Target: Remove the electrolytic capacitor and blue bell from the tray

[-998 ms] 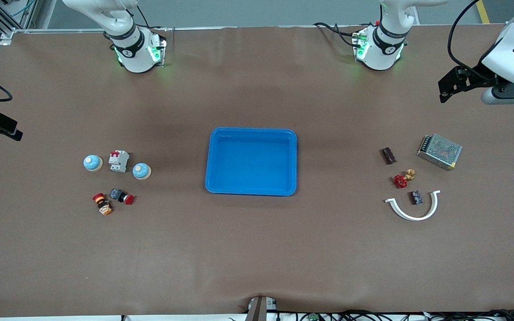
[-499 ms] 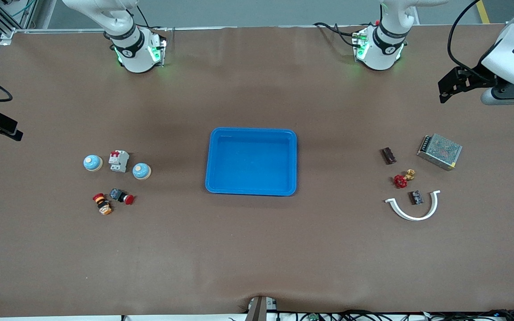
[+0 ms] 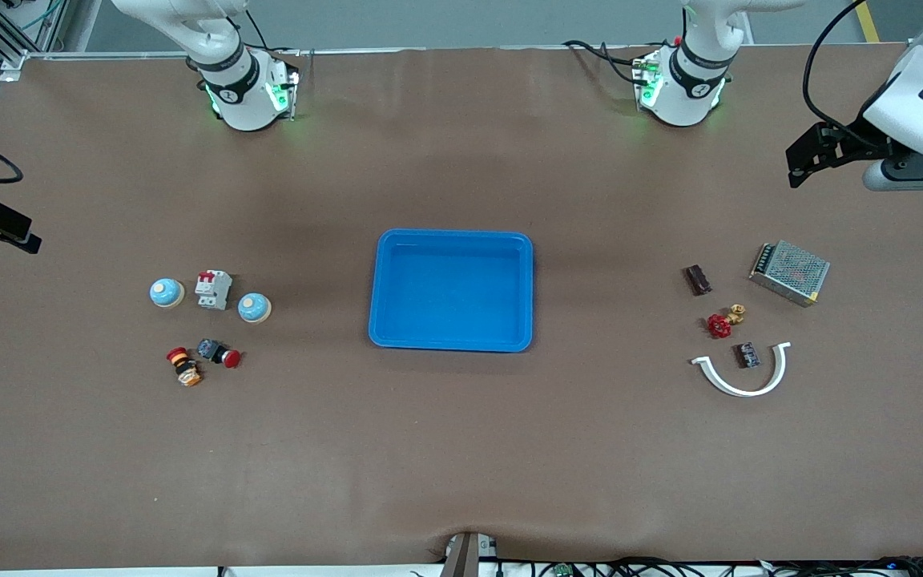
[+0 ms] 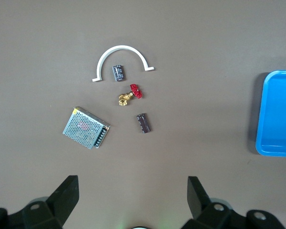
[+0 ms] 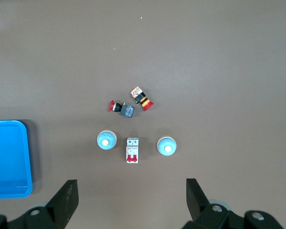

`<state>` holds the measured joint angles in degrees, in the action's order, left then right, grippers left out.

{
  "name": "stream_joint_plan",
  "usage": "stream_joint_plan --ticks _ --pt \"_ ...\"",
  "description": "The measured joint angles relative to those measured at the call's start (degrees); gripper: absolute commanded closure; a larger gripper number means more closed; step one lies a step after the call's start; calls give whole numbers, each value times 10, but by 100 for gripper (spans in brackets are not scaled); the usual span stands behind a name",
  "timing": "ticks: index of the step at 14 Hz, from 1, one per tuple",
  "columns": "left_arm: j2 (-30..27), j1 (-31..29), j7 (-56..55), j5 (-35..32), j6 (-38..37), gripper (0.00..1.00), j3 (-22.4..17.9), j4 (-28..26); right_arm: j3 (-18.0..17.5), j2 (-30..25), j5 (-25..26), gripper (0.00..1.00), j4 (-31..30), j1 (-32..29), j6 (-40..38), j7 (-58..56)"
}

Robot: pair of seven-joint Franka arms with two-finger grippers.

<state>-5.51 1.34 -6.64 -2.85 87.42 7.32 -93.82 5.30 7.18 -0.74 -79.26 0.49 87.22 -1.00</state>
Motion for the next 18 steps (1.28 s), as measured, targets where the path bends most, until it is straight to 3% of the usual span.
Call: stream_joint_plan --ticks 9,18 --pt "0 -1 0 0 8 0 -2 -5 -3 -1 0 0 -2 0 -3 0" --pt "0 -1 0 0 11 0 -2 4 -3 -39 0 0 -58 0 28 -1"
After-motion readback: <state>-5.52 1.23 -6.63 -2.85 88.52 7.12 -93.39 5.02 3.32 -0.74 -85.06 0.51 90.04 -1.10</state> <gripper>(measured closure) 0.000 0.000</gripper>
